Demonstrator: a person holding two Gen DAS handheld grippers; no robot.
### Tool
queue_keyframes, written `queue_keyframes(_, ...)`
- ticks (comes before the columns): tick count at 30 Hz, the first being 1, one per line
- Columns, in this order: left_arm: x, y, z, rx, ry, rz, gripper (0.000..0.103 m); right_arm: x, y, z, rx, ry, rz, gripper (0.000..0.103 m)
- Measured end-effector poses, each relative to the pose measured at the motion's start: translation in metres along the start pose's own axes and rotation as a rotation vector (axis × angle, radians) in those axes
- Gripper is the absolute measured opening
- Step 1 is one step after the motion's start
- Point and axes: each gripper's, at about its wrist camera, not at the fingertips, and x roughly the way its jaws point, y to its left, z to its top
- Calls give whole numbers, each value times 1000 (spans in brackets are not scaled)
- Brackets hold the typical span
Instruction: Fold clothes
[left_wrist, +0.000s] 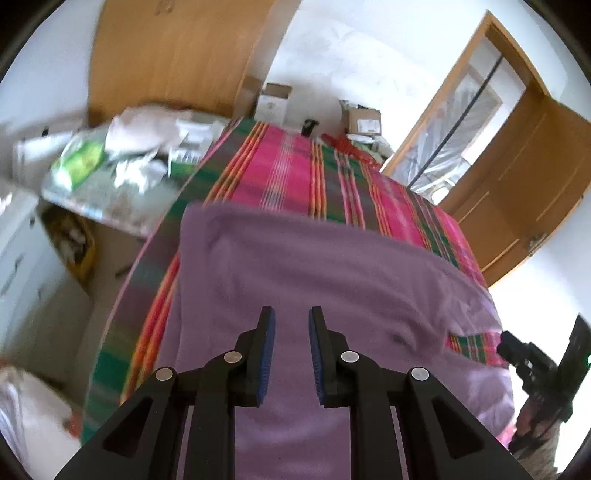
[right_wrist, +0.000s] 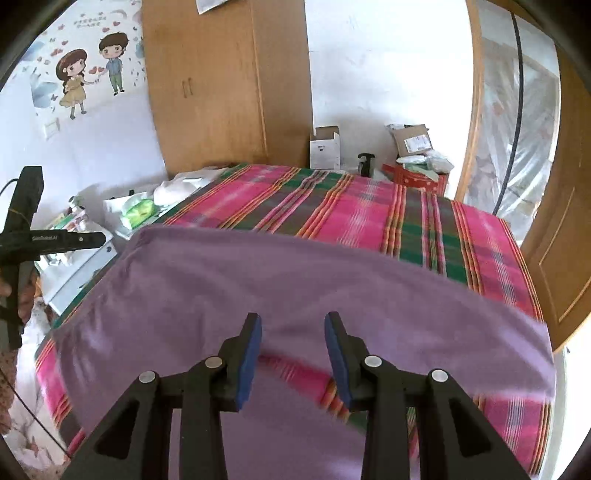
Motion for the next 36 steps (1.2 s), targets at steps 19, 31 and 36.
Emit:
queue_keyframes(19, 96, -20, 110, 245, 97, 12, 20, 127, -8, 112, -108, 98, 126, 38)
queue_keyframes(31, 148, -18, 93, 401, 221, 69, 21, 188, -11, 84, -196, 245, 130, 42)
queue_keyframes(36, 158, -17, 89, 423, 240, 54, 21, 199, -16, 82, -232, 289, 123, 45)
